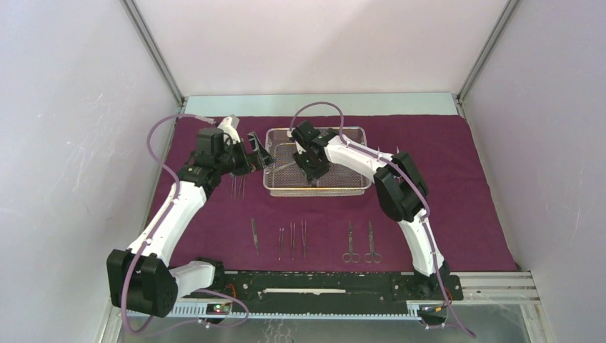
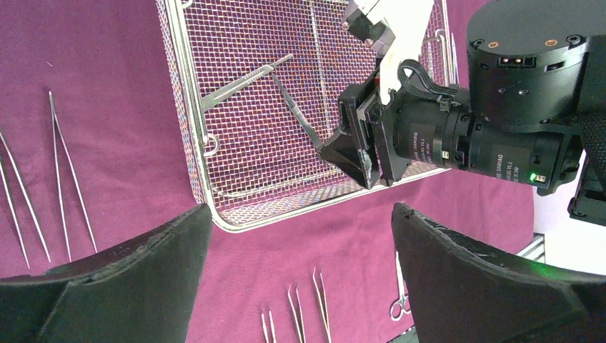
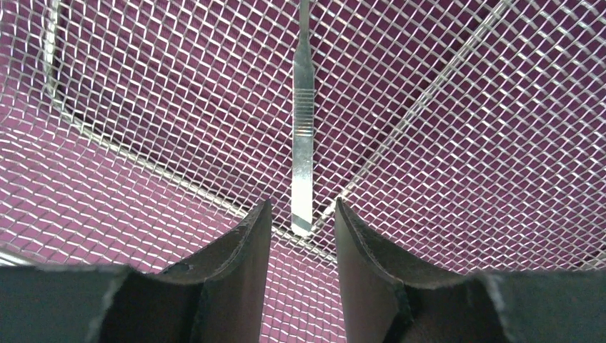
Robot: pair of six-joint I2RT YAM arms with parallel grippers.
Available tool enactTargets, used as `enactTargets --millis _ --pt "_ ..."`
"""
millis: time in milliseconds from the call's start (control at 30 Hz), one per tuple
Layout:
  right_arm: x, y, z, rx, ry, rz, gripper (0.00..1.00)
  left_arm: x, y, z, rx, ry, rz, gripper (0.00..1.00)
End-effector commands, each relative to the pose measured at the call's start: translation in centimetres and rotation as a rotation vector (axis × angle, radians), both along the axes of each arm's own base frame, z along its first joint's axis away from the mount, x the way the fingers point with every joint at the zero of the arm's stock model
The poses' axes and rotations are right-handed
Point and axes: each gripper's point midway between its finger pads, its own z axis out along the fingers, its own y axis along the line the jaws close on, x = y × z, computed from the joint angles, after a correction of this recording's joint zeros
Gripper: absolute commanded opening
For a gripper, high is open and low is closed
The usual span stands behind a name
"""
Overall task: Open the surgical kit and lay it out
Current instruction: Pick up the medical item from the container.
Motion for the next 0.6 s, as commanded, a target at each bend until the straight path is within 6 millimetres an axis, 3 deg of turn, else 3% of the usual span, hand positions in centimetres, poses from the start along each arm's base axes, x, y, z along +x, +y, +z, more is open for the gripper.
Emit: enactTargets --millis 0,367,567 --pt "-1.1 0.3 0.3 0.006 0.036 0.024 0.46 0.0 -0.1 -0.3 -0.009 -0.011 -0.014 1.00" --pt "-1.7 0.0 -1.7 -0.032 0.079 0.016 0.44 -0.1 0.0 -0.3 -0.011 -0.011 -0.013 1.00" --pt "-1.8 0.0 -2.8 -0.040 0.095 0.008 0.37 -0.1 0.0 -0.4 -0.011 -0.010 -0.013 1.00"
